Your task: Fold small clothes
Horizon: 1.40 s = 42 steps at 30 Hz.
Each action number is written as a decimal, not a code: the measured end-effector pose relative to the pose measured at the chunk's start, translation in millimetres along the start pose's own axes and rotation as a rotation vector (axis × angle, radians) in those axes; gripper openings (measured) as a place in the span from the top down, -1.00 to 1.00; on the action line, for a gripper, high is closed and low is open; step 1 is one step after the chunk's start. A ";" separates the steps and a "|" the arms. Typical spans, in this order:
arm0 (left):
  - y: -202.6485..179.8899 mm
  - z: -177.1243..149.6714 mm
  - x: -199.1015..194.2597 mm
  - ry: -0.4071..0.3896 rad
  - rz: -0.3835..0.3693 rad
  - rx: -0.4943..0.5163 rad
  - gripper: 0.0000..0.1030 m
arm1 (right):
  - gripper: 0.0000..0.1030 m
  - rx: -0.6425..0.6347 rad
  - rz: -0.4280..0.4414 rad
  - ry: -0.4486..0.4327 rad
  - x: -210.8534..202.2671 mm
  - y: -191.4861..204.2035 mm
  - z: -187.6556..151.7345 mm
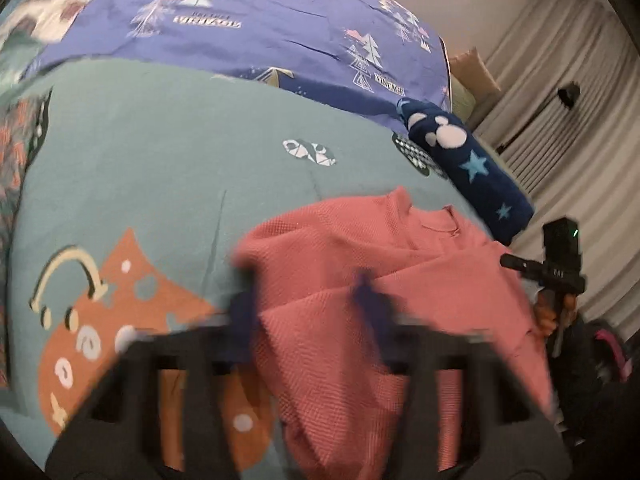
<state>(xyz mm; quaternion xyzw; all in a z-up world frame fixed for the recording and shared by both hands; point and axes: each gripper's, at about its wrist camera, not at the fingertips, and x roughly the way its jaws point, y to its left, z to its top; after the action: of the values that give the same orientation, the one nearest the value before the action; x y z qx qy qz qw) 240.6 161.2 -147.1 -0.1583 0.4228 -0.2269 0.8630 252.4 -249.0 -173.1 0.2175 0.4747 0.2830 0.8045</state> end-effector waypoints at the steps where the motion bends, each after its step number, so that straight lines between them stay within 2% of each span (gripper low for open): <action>1: 1.0 -0.1 -3.2 -0.010 -0.010 -0.007 0.68 | 0.76 0.005 -0.007 -0.010 -0.6 1.7 0.4; 2: 1.6 -1.2 -7.8 -0.028 -0.007 -0.007 0.74 | 0.78 0.001 -0.014 -0.028 -4.0 5.5 0.8; 6: -24.5 4.2 -31.5 -0.129 0.040 0.103 0.77 | 0.79 -0.051 -0.034 -0.116 -30.5 24.3 2.2; 12: -59.0 34.1 -62.4 -0.253 0.084 0.187 0.78 | 0.79 -0.150 -0.098 -0.218 -63.8 58.4 21.1; 17: -73.3 62.2 -66.6 -0.289 0.117 0.227 0.78 | 0.80 -0.183 -0.155 -0.240 -61.1 69.0 46.8; 23: -65.7 81.5 -40.2 -0.267 0.208 0.244 0.78 | 0.80 -0.200 -0.214 -0.241 -45.0 61.7 71.6; 25: -59.3 83.1 -26.9 -0.243 0.244 0.251 0.78 | 0.80 -0.201 -0.242 -0.177 -25.1 55.1 77.7; 30: -13.1 63.6 31.4 -0.056 0.340 0.158 0.63 | 0.64 -0.177 -0.377 0.017 29.9 24.7 62.8; 31: -4.4 56.9 36.7 -0.037 0.363 0.135 0.59 | 0.63 -0.173 -0.371 0.016 30.4 21.4 57.8; 32: -1.5 52.0 36.0 -0.041 0.362 0.116 0.50 | 0.56 -0.162 -0.357 -0.007 23.3 20.7 50.7; 35: 7.1 40.3 5.5 -0.098 0.320 0.033 0.48 | 0.42 -0.148 -0.361 -0.020 0.6 21.6 37.8; 37: 4.4 32.8 -13.9 -0.115 0.324 0.039 0.45 | 0.39 -0.163 -0.369 -0.044 -23.3 25.4 22.5; 39: -2.8 18.3 -42.2 -0.135 0.337 0.067 0.24 | 0.38 -0.163 -0.350 -0.051 -42.3 28.6 9.7; 42: -14.2 -5.2 -73.8 -0.147 0.327 0.084 0.13 | 0.38 -0.148 -0.320 -0.058 -68.8 33.8 -16.8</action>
<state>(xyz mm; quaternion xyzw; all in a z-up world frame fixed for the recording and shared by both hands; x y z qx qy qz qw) 193.0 187.5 -95.1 -0.0675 0.3688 -0.0888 0.9228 202.3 -268.0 -115.8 0.0874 0.4578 0.1792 0.8664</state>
